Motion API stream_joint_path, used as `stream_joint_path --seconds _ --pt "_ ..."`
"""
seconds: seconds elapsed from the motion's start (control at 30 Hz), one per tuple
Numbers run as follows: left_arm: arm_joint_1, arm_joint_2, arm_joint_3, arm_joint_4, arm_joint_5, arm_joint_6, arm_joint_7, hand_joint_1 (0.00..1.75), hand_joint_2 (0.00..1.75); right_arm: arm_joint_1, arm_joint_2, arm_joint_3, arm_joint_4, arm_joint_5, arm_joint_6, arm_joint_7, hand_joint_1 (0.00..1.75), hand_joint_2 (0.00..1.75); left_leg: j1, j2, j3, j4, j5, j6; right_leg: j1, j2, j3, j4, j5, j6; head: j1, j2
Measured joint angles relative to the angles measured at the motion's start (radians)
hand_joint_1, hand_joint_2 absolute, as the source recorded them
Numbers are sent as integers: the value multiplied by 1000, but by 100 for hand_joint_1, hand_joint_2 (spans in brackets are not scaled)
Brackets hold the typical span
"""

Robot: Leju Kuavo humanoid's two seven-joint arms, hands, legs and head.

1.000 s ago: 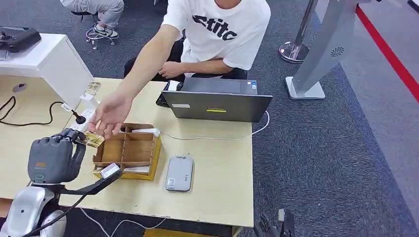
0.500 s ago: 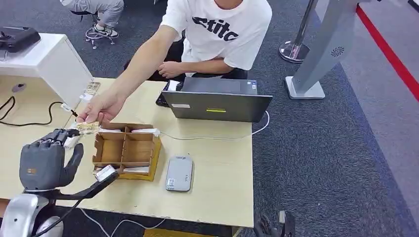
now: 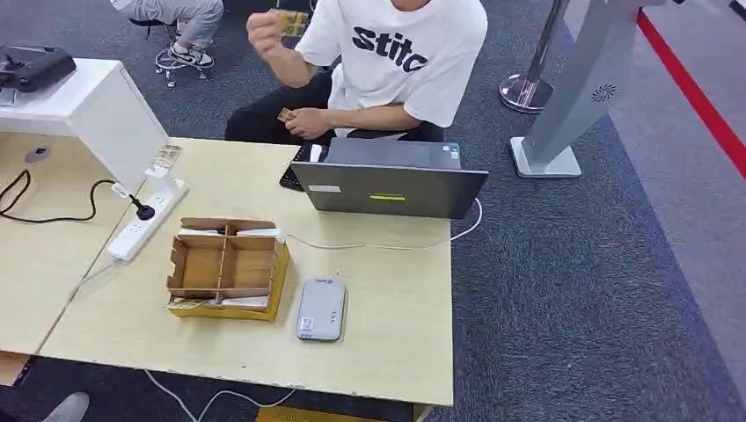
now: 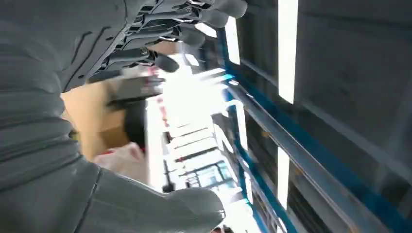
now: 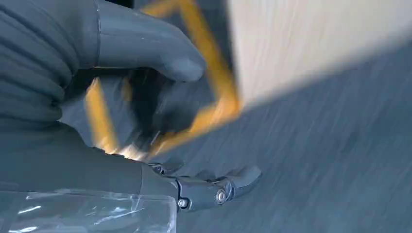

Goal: Pass the card to the sensor for recognition and then transmit it.

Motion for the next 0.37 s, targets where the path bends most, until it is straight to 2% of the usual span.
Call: stream_joint_path --seconds 0.03,0.1,0.23,0.27,0.3,0.33,0.37 --pt "-1 -13 42 14 54 -11 0 0 175 11 -8 -14 1 0 -17 13 0 175 0 0 0 0 0 0 0 0 0 0 0 0 0 0" --pt "0 -37 112 32 84 -22 -1 0 175 26 -21 -32 3 1 -26 23 0 175 1 1 0 0 0 0 0 1 0 0 0 0 0 0" --pt "-1 -59 175 54 110 -35 -2 0 175 30 -31 -50 6 2 -41 35 0 175 0 2 1 0 0 0 0 1 0 0 0 0 0 0" --pt "-6 -63 188 74 155 -56 -3 0 175 29 -33 -56 6 6 -61 53 0 175 0 1 1 0 0 0 0 1 1 0 0 0 0 0" --pt "-20 -69 213 131 234 -106 -2 0 175 29 -35 -61 7 22 -94 86 0 175 -1 0 2 0 0 0 -1 0 2 0 0 0 0 0" --pt "-45 -72 253 210 345 -179 6 175 175 28 -36 -64 9 45 -129 130 0 175 -2 0 3 -1 0 0 -2 0 3 0 0 0 0 0" --pt "-72 -73 311 295 456 -243 28 175 175 28 -37 -64 13 70 -157 181 0 175 -2 1 4 -1 0 0 -2 1 3 0 0 0 -2 0"
